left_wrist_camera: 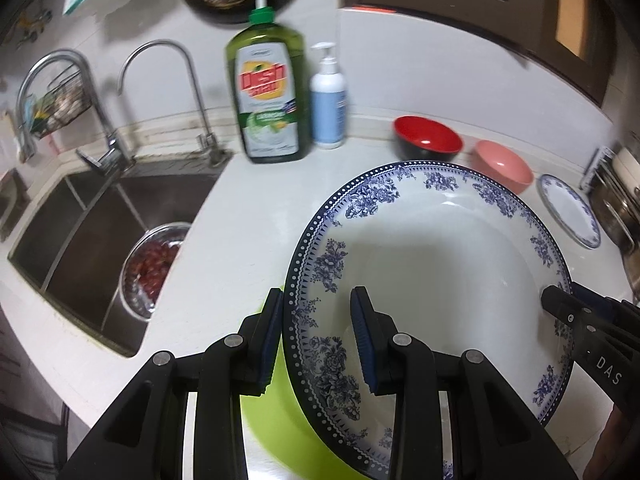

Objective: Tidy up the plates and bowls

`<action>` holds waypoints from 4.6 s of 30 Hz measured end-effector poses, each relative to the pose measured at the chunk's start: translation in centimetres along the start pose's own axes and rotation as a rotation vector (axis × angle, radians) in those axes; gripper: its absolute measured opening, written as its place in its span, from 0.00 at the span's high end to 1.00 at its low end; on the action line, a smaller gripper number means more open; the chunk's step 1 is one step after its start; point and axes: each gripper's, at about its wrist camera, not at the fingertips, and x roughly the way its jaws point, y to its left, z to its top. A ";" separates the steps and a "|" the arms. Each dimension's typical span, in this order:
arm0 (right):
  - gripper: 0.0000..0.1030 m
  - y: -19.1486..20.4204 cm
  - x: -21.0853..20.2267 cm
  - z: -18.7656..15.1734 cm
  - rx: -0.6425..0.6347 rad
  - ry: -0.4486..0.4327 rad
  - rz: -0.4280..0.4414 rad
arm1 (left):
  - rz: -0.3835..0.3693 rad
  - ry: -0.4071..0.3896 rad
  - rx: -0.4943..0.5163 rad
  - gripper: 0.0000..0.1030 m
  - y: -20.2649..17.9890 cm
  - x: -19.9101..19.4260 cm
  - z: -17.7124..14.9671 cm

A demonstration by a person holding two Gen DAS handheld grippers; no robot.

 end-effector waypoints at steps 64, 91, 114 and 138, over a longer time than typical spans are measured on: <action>0.40 4.0 3.9 -1.5 -0.099 0.057 0.015 | 0.078 -0.016 0.075 0.23 0.8 1.7 -0.9; 0.34 -9.0 -5.2 -1.4 0.118 -0.184 -0.177 | -0.131 -0.259 0.327 0.09 -15.1 -4.3 3.2; 0.27 -22.2 -7.7 1.3 0.267 -0.308 -0.307 | -0.310 -0.325 0.355 0.00 -29.6 -4.6 9.0; 0.27 -35.5 1.8 4.9 0.383 -0.273 -0.360 | -0.367 -0.200 0.433 0.04 -45.0 7.1 12.0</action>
